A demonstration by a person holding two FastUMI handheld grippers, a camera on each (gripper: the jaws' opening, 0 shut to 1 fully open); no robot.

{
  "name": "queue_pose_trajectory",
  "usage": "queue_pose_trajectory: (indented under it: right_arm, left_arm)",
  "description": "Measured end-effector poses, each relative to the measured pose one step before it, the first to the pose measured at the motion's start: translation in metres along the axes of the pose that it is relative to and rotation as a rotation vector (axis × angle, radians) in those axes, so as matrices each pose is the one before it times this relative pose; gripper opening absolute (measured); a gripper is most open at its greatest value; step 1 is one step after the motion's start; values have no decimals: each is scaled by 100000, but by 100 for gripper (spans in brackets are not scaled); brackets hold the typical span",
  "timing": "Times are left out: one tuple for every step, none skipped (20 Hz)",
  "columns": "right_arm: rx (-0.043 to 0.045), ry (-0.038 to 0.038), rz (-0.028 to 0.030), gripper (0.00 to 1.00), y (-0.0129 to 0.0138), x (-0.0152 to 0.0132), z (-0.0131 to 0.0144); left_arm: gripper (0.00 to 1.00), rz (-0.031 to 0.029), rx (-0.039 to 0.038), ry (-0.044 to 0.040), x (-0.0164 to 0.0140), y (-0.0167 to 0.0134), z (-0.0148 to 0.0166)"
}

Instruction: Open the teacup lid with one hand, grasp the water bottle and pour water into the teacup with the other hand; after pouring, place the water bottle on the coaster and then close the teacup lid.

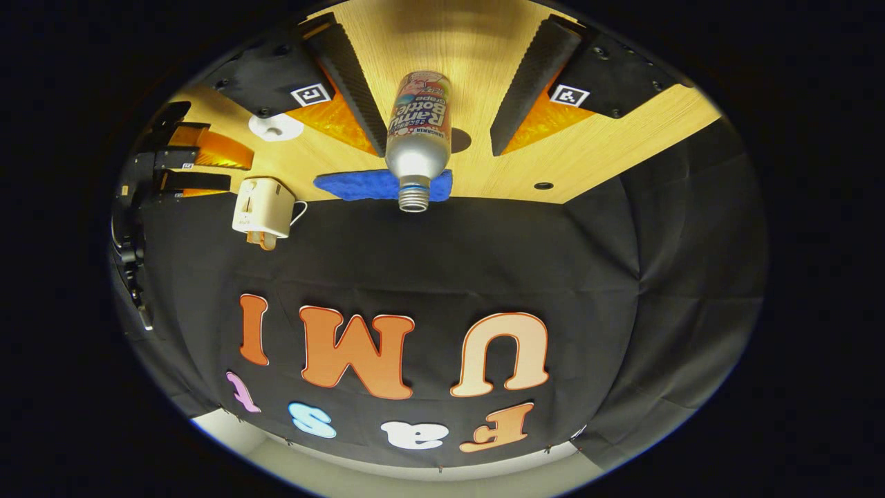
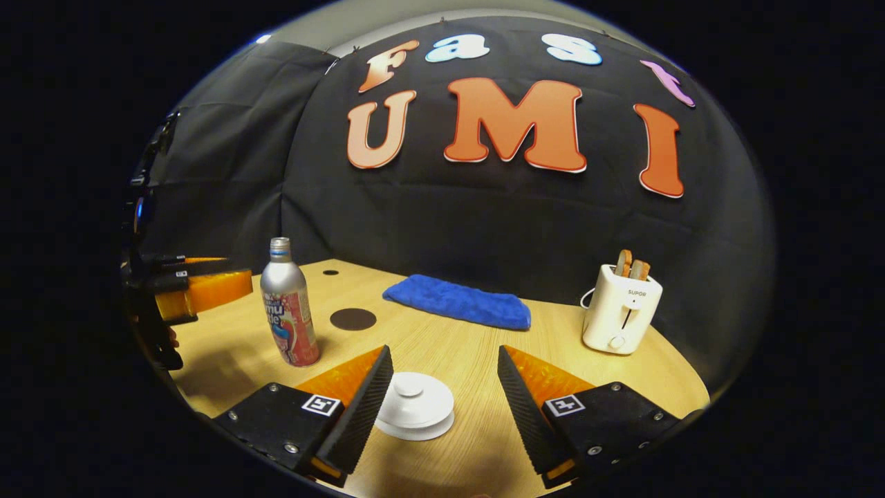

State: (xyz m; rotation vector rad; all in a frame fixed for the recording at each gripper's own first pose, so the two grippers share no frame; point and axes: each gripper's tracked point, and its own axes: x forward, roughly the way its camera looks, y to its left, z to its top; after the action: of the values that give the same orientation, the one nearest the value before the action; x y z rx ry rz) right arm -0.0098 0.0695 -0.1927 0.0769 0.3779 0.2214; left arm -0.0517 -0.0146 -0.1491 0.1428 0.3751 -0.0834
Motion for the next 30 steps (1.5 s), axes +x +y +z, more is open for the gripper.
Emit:
queue_pose_trajectory:
  right_arm:
    - [-36,1975,957,92,338,284,-651]
    - [208,1542,831,90,165,254,-403]
    - [468,1780,1391,89,225,402,-544]
    - [713,1552,1661,85,427,271,-358]
    - [832,878,1124,81,331,190,-195]
    - [516,490,1486,75,305,207,-140]
    - [207,-101,623,70,148,202,-56]
    - [-482,448,713,69,112,228,-113]
    - [-510,633,615,66,230,285,-124]
    - [-356,1276,956,63,246,138,-278]
    - [-180,1253,601,63,248,164,-339]
    - [-422,851,778,62,218,148,-120]
    - [685,-573,883,62,283,215,213]
    - [91,-39,-250,53,-85,253,71]
    - [-8,401,411,48,45,109,-11]
    - [70,45,164,46,7,189,94]
    - [-547,412,303,44,49,23,-24]
    - [-1007,163,65,43,44,-28,60]
    - [-676,56,529,44,226,-18,0]
    - [-568,-176,-1104,40,-309,-141,36]
    - [-1241,431,-907,30,-94,98,-71]
    - [-714,-222,-202,34,14,-14,-27]
    - [-280,61,21,28,41,74,-37]
    - [148,116,-359,27,-161,-39,-3]
    - [728,292,-33,25,-3,-46,-75]
    - [550,128,83,24,57,-27,29]
    - [189,58,-15,24,-99,-58,-34]
    - [-198,-588,-1019,24,-241,-166,196]
    - [-289,-791,-488,24,-267,-176,218]
    - [142,-1064,-68,23,-70,-151,342]
  left_arm:
    - [99,-296,-59,547,-66,-50,-240]
    - [99,-188,-206,723,16,-65,-209]
    - [99,-171,-180,585,-111,30,-181]
    - [99,155,-119,379,46,96,-178]
    - [99,180,-42,470,17,7,-149]
    - [99,342,22,598,-14,86,-220]
    - [99,245,-150,462,-53,87,-183]
    - [99,187,-193,539,9,84,-139]
    - [99,67,-367,488,-70,-5,-262]
    - [99,22,-370,495,-6,81,-50]
    - [99,-134,-182,556,-39,-63,-283]
    - [99,-194,-204,426,134,-2,-87]
    - [99,54,-163,260,-174,-29,-6]
    - [99,-145,-158,-8,-64,-43,-14]
    - [99,19,-112,109,27,24,-136]
    - [99,76,-117,51,-12,21,51]
    - [99,72,-31,116,13,59,-115]
    - [99,262,-26,140,10,104,-12]
    - [99,161,13,188,34,-6,-134]
    - [99,201,-185,150,-29,102,-15]
    - [99,189,-208,194,-63,40,-110]
    - [99,38,-205,237,98,-7,-69]
    - [99,-54,-167,103,-13,-13,-109]
    - [99,-36,-149,-41,44,-67,62]
    - [99,-170,83,168,-20,-71,-229]
    - [99,-49,60,65,-72,-36,-40]
    - [97,-191,-41,105,151,-120,-63]
    - [99,-410,-83,-51,-49,-120,16]
    - [97,-436,-72,-124,256,-156,-56]
    - [98,-378,116,43,86,-98,-40]
